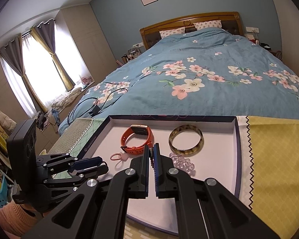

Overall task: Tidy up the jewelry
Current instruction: 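Carry the black ring and red necklace into the box lid and open both tools, then move back to the bed and grasp the gold green-stone ring with the right tool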

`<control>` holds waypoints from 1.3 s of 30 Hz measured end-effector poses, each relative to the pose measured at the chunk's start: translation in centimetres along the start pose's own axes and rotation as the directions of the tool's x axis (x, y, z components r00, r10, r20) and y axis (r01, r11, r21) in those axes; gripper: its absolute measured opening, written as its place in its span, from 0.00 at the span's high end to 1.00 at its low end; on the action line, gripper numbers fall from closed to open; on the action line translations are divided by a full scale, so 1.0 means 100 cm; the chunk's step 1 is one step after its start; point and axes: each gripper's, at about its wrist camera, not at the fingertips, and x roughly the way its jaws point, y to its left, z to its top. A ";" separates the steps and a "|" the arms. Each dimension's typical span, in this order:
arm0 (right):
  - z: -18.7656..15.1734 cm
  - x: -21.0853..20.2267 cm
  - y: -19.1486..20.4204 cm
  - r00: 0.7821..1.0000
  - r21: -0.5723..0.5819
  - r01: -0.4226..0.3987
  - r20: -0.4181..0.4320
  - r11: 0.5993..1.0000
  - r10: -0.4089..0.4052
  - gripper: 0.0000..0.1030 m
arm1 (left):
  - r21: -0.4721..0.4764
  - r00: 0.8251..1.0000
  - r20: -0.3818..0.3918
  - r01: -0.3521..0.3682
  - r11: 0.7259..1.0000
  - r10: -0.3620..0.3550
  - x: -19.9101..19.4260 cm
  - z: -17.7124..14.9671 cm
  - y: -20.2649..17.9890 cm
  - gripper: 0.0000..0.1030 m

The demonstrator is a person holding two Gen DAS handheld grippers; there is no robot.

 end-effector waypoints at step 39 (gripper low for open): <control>-0.010 -0.001 -0.033 0.996 0.102 0.092 -0.025 0.991 -0.090 0.79 | -0.016 0.997 0.081 -0.008 1.000 0.009 -0.018 0.002 0.003 0.60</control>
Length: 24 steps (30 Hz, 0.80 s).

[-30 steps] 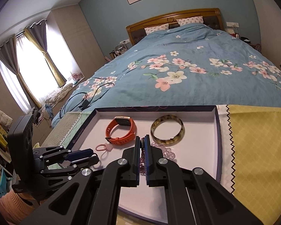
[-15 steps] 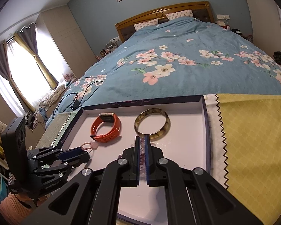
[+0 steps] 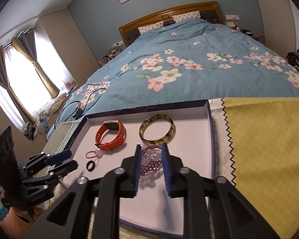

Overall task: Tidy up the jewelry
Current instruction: 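Move back to the bed and grasp the gold green-stone ring with the right tool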

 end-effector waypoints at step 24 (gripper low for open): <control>-0.087 -0.043 0.055 0.989 -0.223 -0.097 -0.128 0.970 0.069 0.64 | 0.049 0.999 0.039 0.014 0.999 -0.016 -0.079 -0.074 -0.024 0.43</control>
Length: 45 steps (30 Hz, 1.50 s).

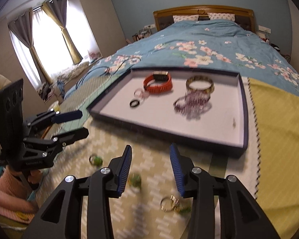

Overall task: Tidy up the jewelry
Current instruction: 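Move back to the bed and grasp the gold green-stone ring with the right tool, then grasp the green-stone ring on a black band with the left tool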

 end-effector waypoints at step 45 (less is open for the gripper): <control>-0.035 -0.040 -0.023 0.996 0.076 0.060 0.063 0.995 -0.065 0.90 | 0.007 0.981 -0.161 0.115 0.993 -0.112 0.024 -0.022 -0.021 0.59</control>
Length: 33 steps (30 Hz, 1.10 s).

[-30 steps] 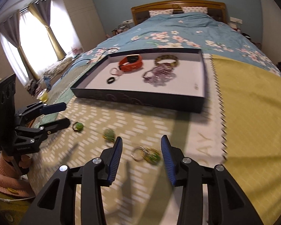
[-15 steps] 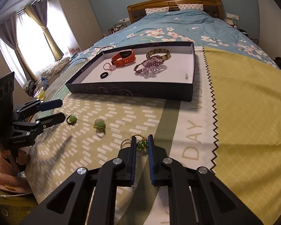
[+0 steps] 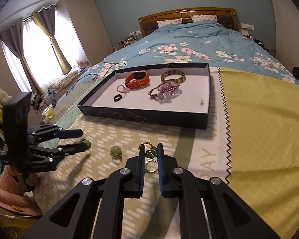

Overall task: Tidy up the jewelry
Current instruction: 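Grasp the green-stone ring on a black band with the left tool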

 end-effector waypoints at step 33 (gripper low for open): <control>0.015 0.011 0.015 0.998 0.011 -0.062 0.034 0.998 0.061 0.90 | -0.061 0.998 0.060 -0.029 0.998 0.033 -0.016 0.003 0.002 0.78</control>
